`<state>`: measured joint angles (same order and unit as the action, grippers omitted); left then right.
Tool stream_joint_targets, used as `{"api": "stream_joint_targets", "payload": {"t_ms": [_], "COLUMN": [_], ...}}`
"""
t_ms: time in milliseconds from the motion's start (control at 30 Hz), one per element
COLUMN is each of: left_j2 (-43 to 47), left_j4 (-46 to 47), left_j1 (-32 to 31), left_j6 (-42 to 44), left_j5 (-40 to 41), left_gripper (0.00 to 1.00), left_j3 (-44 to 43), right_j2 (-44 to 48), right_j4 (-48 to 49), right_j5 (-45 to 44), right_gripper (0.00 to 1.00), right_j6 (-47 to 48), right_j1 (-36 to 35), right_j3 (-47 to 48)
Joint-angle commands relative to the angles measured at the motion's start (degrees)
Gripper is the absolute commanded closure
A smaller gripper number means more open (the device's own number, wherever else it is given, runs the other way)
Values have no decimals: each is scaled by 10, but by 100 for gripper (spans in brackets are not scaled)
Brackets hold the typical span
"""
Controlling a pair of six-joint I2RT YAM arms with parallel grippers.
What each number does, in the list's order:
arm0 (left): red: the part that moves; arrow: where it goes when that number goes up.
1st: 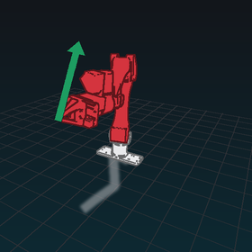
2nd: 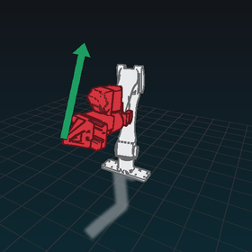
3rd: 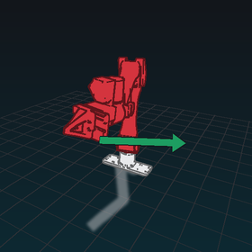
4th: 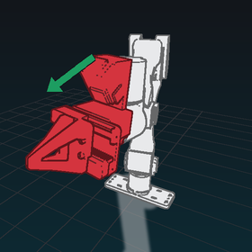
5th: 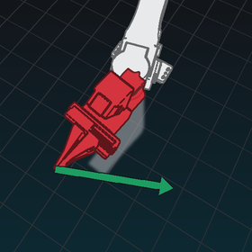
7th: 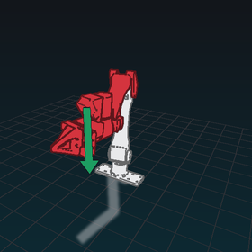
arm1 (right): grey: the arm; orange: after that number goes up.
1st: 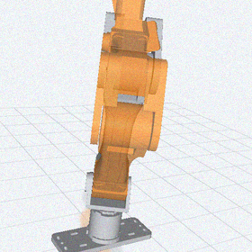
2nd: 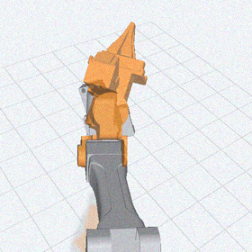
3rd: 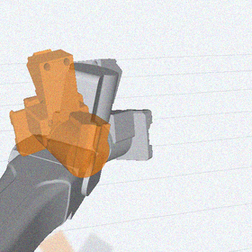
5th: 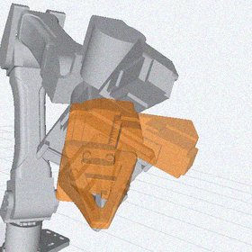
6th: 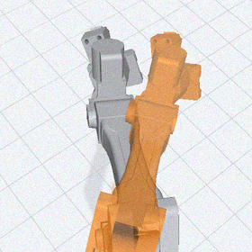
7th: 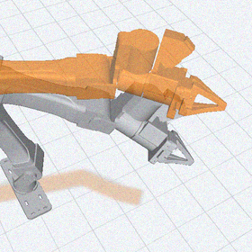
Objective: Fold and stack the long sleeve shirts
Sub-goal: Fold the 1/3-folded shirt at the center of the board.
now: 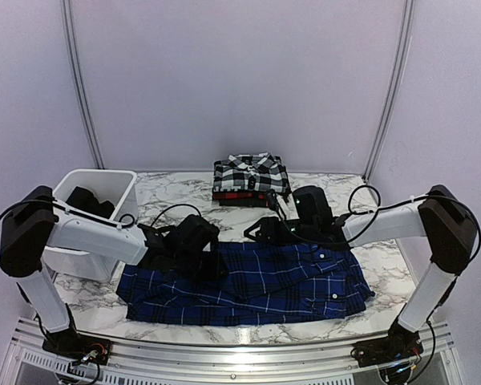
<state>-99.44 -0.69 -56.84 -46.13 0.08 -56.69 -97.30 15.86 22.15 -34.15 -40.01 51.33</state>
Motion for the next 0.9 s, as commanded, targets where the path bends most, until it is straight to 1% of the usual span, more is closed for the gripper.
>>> {"api": "stream_joint_targets", "payload": {"t_ms": [0, 133, 233, 300, 400, 467, 567, 700, 867], "left_j2": [-32, -59, -44, -15, 48, 99, 163, 222, 281], "left_j4": [32, 29, 23, 9, -47, -73, -128, -175, -195], "left_j1": [-4, -4, -4, -3, -3, -3, -3, -4, -4], "left_j6": [-13, -16, -16, -14, -15, -26, -51, -97, -141], "left_j5": [-6, -8, -4, 24, 58, 84, 103, 95, 86], "left_gripper": [74, 74, 74, 73, 69, 68, 67, 69, 76], "left_j3": [30, 37, 39, 41, 46, 65, 102, 163, 231], "right_j2": [-12, -13, -8, -1, 16, 24, 21, -15, -77], "right_j4": [8, 8, -3, -15, -26, -32, -45, -40, -47], "right_j5": [-7, -8, -17, -27, -33, -30, -29, -7, 9], "right_gripper": [46, 46, 46, 46, 45, 44, 43, 43, 43], "right_j6": [2, 4, 14, 23, 36, 46, 65, 76, 86], "right_j1": [-6, -5, -5, -5, -6, -10, -26, -61, -103], "right_j3": [9, -5, -11, -11, -10, -7, 13, 50, 104]}}
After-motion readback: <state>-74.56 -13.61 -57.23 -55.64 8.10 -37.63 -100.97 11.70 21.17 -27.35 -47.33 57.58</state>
